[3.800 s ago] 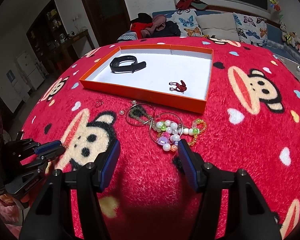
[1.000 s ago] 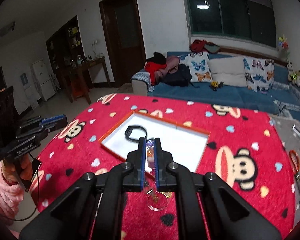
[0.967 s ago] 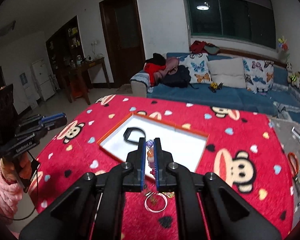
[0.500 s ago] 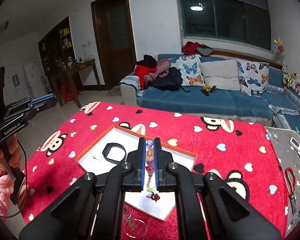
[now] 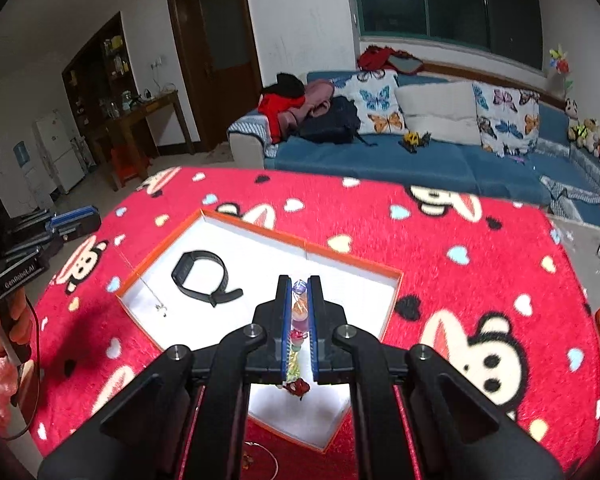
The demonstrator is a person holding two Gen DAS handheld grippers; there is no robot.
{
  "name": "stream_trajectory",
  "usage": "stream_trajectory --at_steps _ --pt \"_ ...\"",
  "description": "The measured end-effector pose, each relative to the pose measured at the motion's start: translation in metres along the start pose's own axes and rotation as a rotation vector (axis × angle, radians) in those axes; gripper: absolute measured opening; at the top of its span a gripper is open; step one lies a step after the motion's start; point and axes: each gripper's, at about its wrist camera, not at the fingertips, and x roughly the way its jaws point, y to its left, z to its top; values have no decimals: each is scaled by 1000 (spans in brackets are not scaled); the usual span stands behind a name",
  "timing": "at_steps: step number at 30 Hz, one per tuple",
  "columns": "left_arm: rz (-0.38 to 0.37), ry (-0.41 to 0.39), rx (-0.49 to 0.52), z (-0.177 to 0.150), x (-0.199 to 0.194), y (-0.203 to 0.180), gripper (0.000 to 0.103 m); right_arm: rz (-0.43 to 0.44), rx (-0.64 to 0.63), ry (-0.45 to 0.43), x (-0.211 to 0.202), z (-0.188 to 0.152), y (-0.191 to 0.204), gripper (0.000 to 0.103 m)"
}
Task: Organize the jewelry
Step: 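Carry the brooch into the box with the left tool while the right tool places the bracelet there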
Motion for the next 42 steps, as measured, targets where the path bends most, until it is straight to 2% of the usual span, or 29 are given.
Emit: stream_trajectory --at_steps 3,13,25,26,28,29,34,38,42 --pt "2 48 -14 -15 21 4 12 -10 7 28 14 -4 -3 8" --pt "1 179 -48 -53 74 12 12 -126 -35 76 59 -5 -19 9" --pt "-4 258 -44 -61 95 14 15 -142 -60 134 84 -3 -21 11" --pt "-4 267 -44 -61 97 13 18 -138 -63 138 83 -4 -20 16" --pt "6 273 -45 -61 99 13 48 -136 -65 138 82 -6 -17 28" --pt "-1 257 -43 -61 97 12 51 -141 -71 135 79 -7 -15 31" --pt "29 237 -11 -59 91 5 52 -136 -75 113 59 -9 -10 33" --pt "26 221 -30 -57 76 1 52 -122 -62 74 30 -14 -3 46" --pt "27 194 -38 -58 53 -4 53 -94 -38 51 3 -29 6 50"
